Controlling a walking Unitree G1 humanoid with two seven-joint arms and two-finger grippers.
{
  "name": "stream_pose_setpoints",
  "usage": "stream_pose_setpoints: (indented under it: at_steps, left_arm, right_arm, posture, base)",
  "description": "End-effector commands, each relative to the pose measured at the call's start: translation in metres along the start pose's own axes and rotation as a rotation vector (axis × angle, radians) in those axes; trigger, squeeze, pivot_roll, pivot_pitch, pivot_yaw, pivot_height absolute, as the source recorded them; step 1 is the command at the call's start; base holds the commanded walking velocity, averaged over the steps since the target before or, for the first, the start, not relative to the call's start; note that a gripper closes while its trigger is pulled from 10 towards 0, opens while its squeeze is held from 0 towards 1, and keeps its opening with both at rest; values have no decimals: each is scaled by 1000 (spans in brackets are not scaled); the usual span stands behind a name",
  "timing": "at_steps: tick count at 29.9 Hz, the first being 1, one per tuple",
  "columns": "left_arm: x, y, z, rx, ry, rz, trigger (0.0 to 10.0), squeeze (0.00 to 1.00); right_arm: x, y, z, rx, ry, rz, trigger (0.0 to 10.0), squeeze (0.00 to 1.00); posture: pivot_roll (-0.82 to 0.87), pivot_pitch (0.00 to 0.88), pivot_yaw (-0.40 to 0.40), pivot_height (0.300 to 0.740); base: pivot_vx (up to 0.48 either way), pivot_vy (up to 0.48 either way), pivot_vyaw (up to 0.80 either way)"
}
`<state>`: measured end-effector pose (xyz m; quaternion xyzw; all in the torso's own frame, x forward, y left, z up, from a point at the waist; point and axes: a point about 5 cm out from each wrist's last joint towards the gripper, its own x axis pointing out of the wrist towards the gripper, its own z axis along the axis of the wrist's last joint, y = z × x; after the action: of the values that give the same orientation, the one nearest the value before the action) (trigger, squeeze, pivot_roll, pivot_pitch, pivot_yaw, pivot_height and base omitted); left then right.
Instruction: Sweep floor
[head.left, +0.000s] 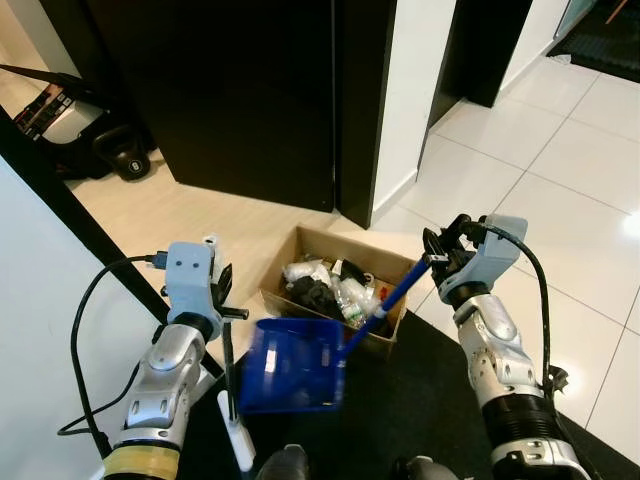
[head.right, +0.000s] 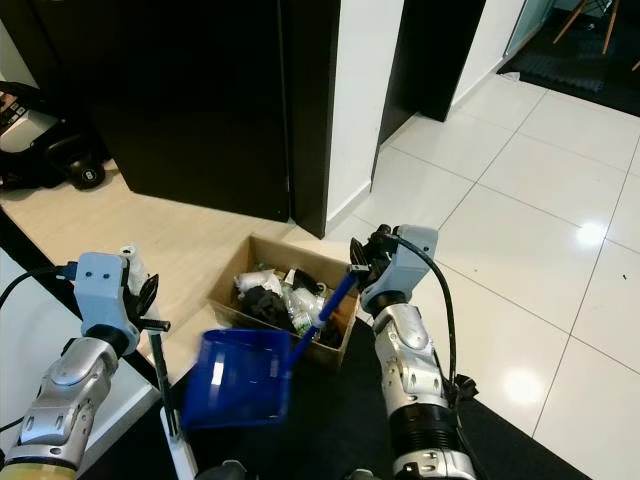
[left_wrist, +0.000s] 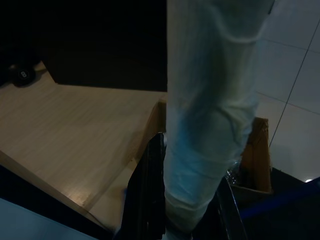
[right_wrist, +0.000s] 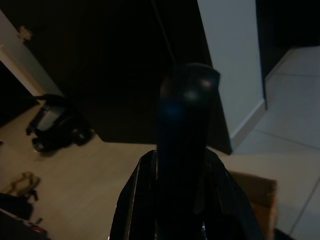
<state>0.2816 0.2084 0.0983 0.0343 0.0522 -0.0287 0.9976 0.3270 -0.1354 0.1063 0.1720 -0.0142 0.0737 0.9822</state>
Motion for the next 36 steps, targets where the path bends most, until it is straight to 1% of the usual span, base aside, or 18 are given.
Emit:
stream_pose_setpoints:
  at_steps: [1,7,8,9,12,15,17,21,36]
  left_arm:
    - [-3,-8,-2,-10,6,-5,10000,0]
    - [-6,-10,-5,-4,18,-4,10000,0]
    - [-8,-10,-8,-19,28,11,10000,0]
    - [-9,-10,-10,-28,40,22,10000,0]
    - [-10,-11,-13,-52,65,24,10000,0]
    - [-11,-13,-13,-65,75,27,10000,0]
    - [-10,-14,-11,-62,65,21,10000,0]
    - [-11,-16,-12,-109,76,-2,10000,0]
    - [-10,-17,-10,-57,69,5,10000,0]
  right_arm:
    - [0,4,-1,-23,-5,4,10000,0]
    - [-1,7,-2,-47,0,14,10000,0]
    - [-2,5,-1,-12,-12,-2,10000,0]
    - [-2,4,-1,-1,-12,-5,10000,0]
    - [-2,4,0,6,-16,-2,10000,0]
    - [-2,4,0,-3,-15,2,10000,0]
    - [-1,4,0,-5,-9,1,10000,0]
    - [-1,5,-2,-17,-1,-3,10000,0]
    - [0,5,-2,-34,1,-1,10000,0]
  posture:
    - [172,88,34,740]
    - [169,91,37,740]
    - [170,93,33,740]
    - [170,93,33,740]
    - [171,93,32,740]
    - [173,94,32,740]
    - [173,94,32,740]
    - [174,94,34,740]
    - [174,88,31,740]
  base:
    - [0,0,0]
    - [0,0,0]
    - [0,0,0]
    - [0,0,0]
    - [0,0,0]
    - [0,0,0]
    - [0,0,0]
    - [0,0,0]
    - [0,0,0]
